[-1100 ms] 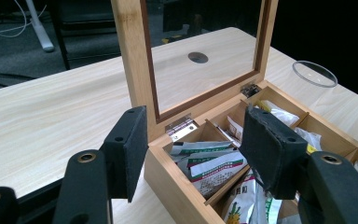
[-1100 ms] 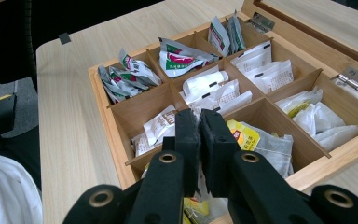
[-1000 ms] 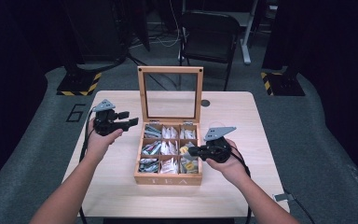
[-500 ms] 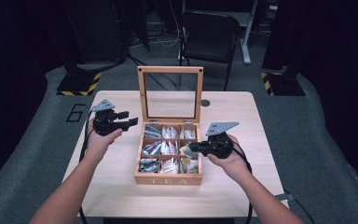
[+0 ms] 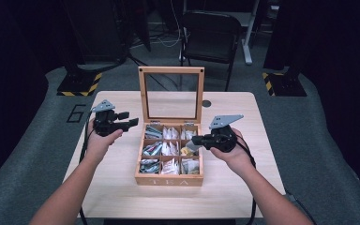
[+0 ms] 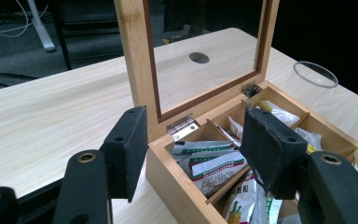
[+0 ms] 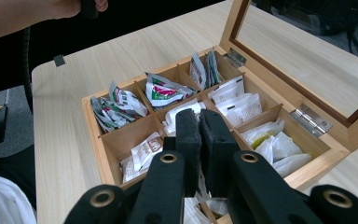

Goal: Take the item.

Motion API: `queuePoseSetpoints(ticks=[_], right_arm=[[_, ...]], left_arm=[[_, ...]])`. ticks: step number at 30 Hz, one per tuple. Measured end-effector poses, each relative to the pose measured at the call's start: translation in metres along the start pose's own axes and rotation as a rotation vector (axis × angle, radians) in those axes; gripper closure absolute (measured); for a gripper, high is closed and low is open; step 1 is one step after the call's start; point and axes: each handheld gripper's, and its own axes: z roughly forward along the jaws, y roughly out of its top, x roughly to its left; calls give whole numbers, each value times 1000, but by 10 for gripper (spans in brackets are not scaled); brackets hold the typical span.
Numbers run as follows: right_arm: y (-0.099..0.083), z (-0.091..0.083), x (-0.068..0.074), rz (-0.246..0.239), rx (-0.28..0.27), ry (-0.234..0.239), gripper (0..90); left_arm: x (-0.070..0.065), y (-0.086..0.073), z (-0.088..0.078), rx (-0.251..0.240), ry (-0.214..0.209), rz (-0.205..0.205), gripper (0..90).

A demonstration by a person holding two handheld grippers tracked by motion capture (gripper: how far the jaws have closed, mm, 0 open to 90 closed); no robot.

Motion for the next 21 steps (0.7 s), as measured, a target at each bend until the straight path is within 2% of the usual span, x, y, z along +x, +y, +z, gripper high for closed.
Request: queuePoseSetpoints(ticks=[11, 17, 21], right_arm=[[7, -3, -3, 2, -6, -5, 863], [11, -6, -10, -5, -10, -17, 863], [15, -10, -18, 6, -12, -42, 863]], left_arm=[[0, 0, 0, -2, 3, -3, 410], [1, 0, -1, -3, 2, -5, 411], [1, 0, -2, 1, 1, -6, 411]])
